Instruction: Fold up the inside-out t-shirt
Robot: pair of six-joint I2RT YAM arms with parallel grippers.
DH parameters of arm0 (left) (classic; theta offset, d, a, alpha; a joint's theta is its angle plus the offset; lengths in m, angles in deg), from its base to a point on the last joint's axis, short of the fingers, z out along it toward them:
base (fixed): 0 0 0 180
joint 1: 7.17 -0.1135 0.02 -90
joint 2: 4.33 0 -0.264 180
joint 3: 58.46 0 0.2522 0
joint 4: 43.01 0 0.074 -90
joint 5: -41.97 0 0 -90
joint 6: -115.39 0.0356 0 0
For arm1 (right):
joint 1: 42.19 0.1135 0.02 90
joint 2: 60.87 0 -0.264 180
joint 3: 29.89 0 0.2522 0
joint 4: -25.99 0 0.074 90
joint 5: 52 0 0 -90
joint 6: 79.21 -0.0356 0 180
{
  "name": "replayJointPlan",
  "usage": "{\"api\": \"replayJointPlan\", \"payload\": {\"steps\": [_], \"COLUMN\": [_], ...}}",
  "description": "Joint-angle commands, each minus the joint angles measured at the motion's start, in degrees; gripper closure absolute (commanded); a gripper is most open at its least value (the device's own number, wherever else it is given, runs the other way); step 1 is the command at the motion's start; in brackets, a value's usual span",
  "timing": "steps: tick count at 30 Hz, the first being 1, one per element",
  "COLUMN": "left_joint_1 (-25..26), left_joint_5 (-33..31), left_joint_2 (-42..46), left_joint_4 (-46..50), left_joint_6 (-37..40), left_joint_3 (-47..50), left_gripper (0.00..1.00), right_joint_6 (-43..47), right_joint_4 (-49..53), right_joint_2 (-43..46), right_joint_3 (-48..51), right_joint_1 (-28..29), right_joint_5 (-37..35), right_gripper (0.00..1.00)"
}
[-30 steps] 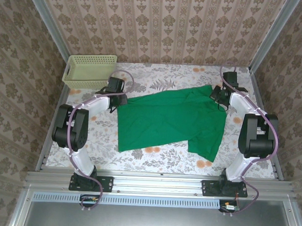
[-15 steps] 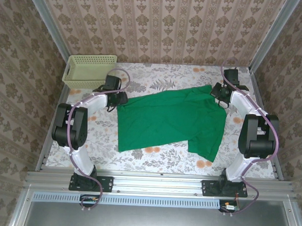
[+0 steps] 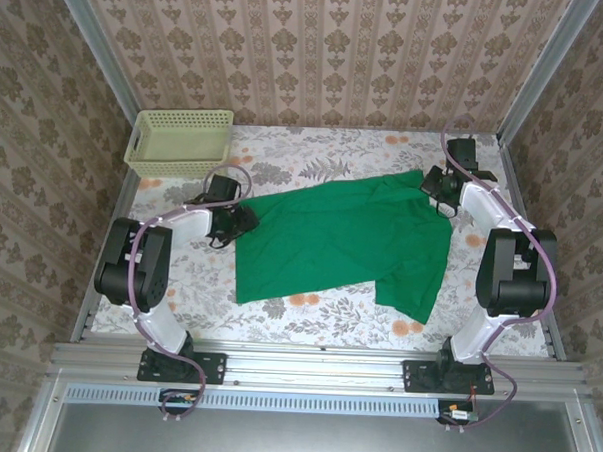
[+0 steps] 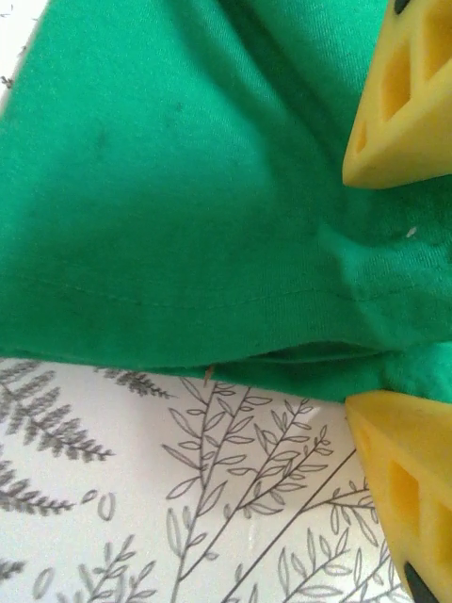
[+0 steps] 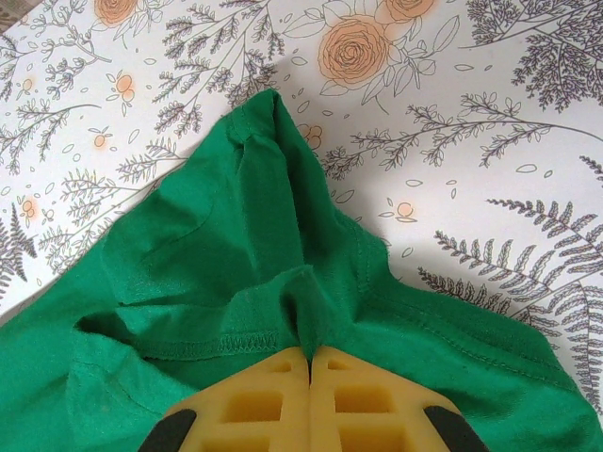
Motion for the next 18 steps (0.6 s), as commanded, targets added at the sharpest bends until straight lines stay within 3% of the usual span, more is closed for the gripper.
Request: {"api": "replayJointPlan", "payload": {"steps": [1,10,18], "left_joint_1": [0.3,0.3,1.2], "left_joint_5": [4.1,3.9,-1.5], "left_joint_2": [1.2,1.5,5.0], "left_joint_4": [-4.7,-4.3,4.2], "left_joint_6": [-4.5,-4.5,-4.8], "left_joint_3": [1.3,0.6,-0.3], "left_gripper": [0.41,0.62,0.47], "right_joint_6": [-0.3,-0.1,0.0], "right_joint_4": [1.4,1.6,2.7], "right_joint_2": [2.0,2.0,2.5], "right_joint_3": [0.2,0.1,-0.1], "right_joint_1": [-0.4,-0.4,-0.5], "right_joint_5": [-0.1,0.1,-0.8], "right_gripper": [1.0,1.0,1.0]}}
